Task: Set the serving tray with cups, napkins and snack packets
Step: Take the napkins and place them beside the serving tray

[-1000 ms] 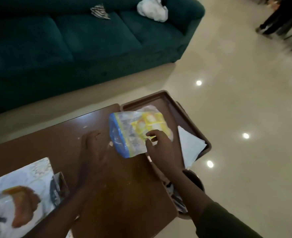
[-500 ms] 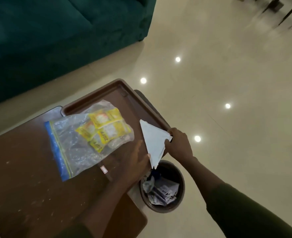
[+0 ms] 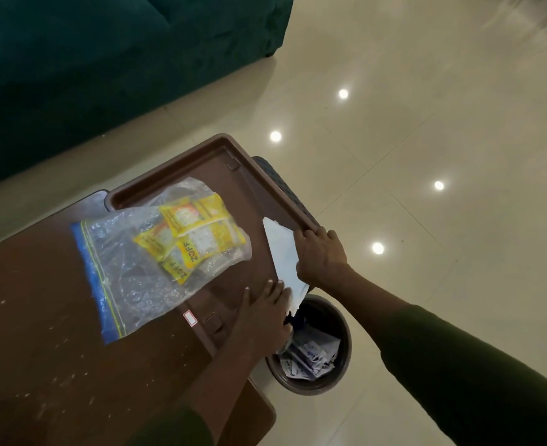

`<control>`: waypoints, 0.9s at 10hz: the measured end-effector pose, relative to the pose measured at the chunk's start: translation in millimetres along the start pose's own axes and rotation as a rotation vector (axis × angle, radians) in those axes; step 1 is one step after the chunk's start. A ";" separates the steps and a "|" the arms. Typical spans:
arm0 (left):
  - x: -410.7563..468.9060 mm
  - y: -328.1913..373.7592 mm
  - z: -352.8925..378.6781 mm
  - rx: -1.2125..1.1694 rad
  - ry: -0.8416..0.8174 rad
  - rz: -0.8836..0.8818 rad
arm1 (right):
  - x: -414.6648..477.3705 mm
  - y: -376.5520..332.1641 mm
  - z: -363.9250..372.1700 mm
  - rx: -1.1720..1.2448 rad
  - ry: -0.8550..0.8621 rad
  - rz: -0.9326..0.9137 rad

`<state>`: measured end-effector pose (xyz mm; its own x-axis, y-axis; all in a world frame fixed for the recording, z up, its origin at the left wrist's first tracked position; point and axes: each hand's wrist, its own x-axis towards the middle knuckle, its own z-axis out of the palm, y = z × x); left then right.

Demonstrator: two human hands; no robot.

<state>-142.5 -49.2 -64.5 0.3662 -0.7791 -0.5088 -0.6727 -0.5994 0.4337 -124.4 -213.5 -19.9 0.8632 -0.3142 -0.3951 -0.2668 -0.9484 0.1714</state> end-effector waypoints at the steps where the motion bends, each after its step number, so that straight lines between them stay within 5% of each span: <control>1: -2.0 5.0 -0.1 0.028 0.044 0.000 | 4.8 -2.0 0.4 -0.019 -0.028 0.046; 3: -3.7 6.2 -9.7 -0.170 0.019 -0.018 | 5.2 9.9 -10.1 0.260 -0.186 0.132; 4: -9.2 8.8 -19.6 -0.644 0.303 -0.127 | -2.7 15.5 -26.6 0.558 -0.264 0.213; 6: -9.8 2.0 -54.1 -1.788 0.366 -0.453 | -34.5 4.4 -69.2 1.154 -0.303 0.262; 7: -16.4 0.0 -68.1 -1.966 0.252 -0.486 | -49.2 -14.2 -82.7 1.276 -0.343 0.217; 9: -39.0 -6.4 -66.8 -1.989 0.346 -0.472 | -58.9 -48.9 -85.6 1.034 -0.218 0.154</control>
<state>-109.5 -27.2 2.2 0.5025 -0.3927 -0.7703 0.8593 0.1288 0.4949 -125.5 -145.0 72.3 0.7208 -0.3377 -0.6053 -0.6893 -0.4411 -0.5747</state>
